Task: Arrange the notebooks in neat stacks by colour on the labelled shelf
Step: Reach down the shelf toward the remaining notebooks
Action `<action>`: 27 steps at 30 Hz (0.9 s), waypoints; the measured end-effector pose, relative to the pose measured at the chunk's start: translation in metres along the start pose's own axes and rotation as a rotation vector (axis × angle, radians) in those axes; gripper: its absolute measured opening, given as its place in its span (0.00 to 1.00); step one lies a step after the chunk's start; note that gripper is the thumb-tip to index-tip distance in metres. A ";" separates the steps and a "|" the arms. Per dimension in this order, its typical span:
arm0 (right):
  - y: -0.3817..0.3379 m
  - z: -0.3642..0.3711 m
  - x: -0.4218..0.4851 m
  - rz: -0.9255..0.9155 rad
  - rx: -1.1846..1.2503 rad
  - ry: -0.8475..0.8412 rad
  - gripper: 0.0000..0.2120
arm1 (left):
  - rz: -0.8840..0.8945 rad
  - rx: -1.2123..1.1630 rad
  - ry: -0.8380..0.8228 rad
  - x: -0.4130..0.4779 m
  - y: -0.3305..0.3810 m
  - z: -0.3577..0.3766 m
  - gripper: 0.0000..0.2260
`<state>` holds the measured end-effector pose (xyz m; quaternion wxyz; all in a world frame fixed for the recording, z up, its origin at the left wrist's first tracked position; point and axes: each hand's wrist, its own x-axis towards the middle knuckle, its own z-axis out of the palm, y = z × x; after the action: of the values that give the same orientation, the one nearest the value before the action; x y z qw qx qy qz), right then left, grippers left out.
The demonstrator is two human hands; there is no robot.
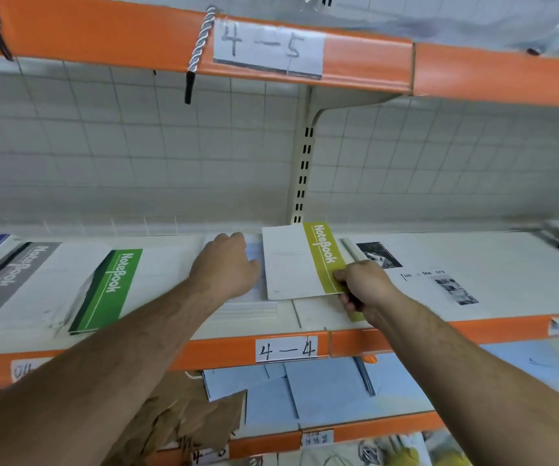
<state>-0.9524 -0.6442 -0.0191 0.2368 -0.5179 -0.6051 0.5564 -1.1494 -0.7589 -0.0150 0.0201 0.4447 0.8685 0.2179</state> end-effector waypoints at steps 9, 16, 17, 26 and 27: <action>0.015 -0.060 0.013 0.051 -0.005 0.072 0.06 | 0.093 -0.062 0.005 -0.002 0.060 0.022 0.22; 0.023 -0.060 0.025 0.061 -0.228 0.011 0.07 | 0.064 -0.040 0.013 -0.003 0.072 0.031 0.22; 0.024 -0.058 0.026 0.044 -0.283 0.006 0.06 | 0.060 -0.037 0.015 -0.004 0.073 0.031 0.22; 0.025 -0.047 0.027 -0.233 -0.910 0.084 0.05 | -0.008 0.003 0.006 -0.009 0.075 0.031 0.22; 0.025 -0.047 0.027 -0.257 -0.949 0.081 0.04 | -0.014 0.005 0.004 -0.009 0.076 0.030 0.22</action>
<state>-0.9125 -0.6043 -0.0377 0.0648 -0.5110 -0.8411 0.1652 -1.0792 -0.7168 -0.0139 0.0188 0.4383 0.8722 0.2163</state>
